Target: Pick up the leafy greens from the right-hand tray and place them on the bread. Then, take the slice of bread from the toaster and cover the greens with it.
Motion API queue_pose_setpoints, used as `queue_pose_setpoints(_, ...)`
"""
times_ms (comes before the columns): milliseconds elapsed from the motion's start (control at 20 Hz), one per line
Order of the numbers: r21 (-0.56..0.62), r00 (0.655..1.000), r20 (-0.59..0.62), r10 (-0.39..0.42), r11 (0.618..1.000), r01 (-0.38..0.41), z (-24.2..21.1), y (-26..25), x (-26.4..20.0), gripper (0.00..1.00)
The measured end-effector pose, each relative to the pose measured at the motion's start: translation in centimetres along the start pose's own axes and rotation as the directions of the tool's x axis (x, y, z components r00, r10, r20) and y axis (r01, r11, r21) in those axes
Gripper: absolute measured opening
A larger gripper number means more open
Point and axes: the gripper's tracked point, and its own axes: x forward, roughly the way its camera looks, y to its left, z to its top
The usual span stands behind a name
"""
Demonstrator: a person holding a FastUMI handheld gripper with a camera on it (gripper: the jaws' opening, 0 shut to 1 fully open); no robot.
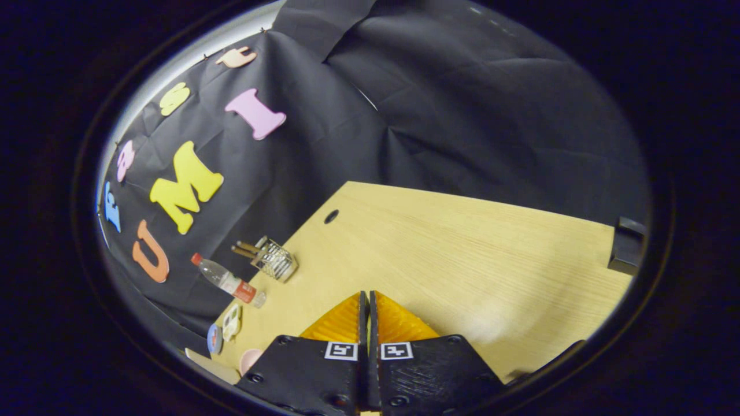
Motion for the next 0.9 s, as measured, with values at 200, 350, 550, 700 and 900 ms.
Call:
queue_pose_setpoints(200,-0.032,0.994,0.053,0.096,0.995,-0.094,0.5,5.1,-3.8,0.0)
queue_pose_setpoints(350,-0.061,0.982,0.07,0.173,0.984,-0.169,-0.1,9.3,-6.5,0.0)
queue_pose_setpoints(550,-0.117,0.96,0.044,0.276,0.956,-0.27,-3.4,14.9,-9.2,0.0)
queue_pose_setpoints(700,-0.122,0.94,0.0,0.341,0.933,-0.338,-7.3,18.6,-10.3,0.0)
queue_pose_setpoints(900,-0.072,0.912,-0.047,0.407,0.91,-0.409,-12.8,22.6,-10.7,0.0)
